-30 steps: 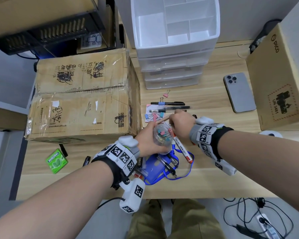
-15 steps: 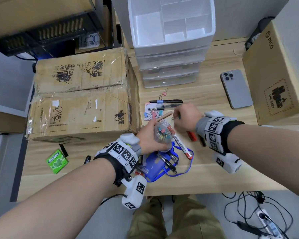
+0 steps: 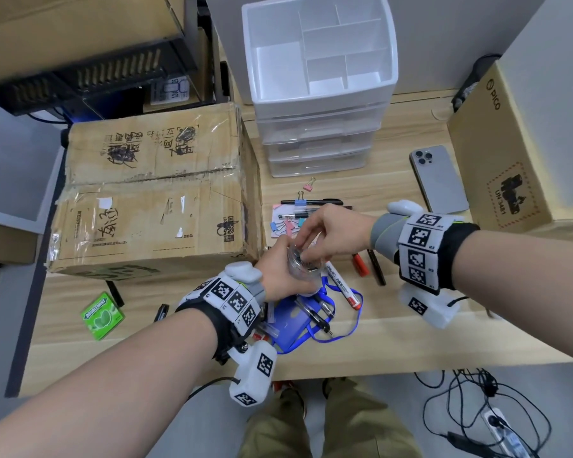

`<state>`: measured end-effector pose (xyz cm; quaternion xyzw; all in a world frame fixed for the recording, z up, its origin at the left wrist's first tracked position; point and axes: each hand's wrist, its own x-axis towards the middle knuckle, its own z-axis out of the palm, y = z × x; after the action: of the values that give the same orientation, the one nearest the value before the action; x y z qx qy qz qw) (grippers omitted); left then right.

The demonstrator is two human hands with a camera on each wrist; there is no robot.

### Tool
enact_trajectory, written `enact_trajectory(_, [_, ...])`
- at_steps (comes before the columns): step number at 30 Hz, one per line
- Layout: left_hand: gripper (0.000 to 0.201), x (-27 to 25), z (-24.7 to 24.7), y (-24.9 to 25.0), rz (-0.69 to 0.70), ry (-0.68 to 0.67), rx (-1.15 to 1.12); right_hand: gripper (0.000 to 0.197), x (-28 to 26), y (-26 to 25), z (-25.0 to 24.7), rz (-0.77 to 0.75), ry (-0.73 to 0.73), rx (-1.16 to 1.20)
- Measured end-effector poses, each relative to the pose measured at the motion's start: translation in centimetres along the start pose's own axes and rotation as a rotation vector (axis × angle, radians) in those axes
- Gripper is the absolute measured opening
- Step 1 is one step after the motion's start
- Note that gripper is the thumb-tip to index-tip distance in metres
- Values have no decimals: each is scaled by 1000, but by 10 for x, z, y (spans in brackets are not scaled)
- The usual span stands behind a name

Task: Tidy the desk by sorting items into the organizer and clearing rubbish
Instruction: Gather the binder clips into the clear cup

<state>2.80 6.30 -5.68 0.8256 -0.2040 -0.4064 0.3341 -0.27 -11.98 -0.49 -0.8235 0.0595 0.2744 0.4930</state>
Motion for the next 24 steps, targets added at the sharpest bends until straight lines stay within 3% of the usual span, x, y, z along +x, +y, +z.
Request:
enact_trajectory(3, [91, -5, 1, -7, 5, -5, -24, 11, 3, 3, -4, 74, 22, 184])
enact_trajectory(6, [90, -11, -1, -8, 22, -10, -22, 10, 13, 16, -7, 134, 101, 166])
enact_trajectory(10, [84, -18, -1, -18, 28, -33, 12, 9, 29, 35, 2, 166, 194, -152])
enact_trajectory(18, [83, -21, -4, -29, 20, -28, -17, 24, 54, 36, 39, -10, 221, -657])
enact_trajectory(24, [77, -21, -3, -27, 6, -48, -3, 14, 59, 35, 46, 35, 231, -696])
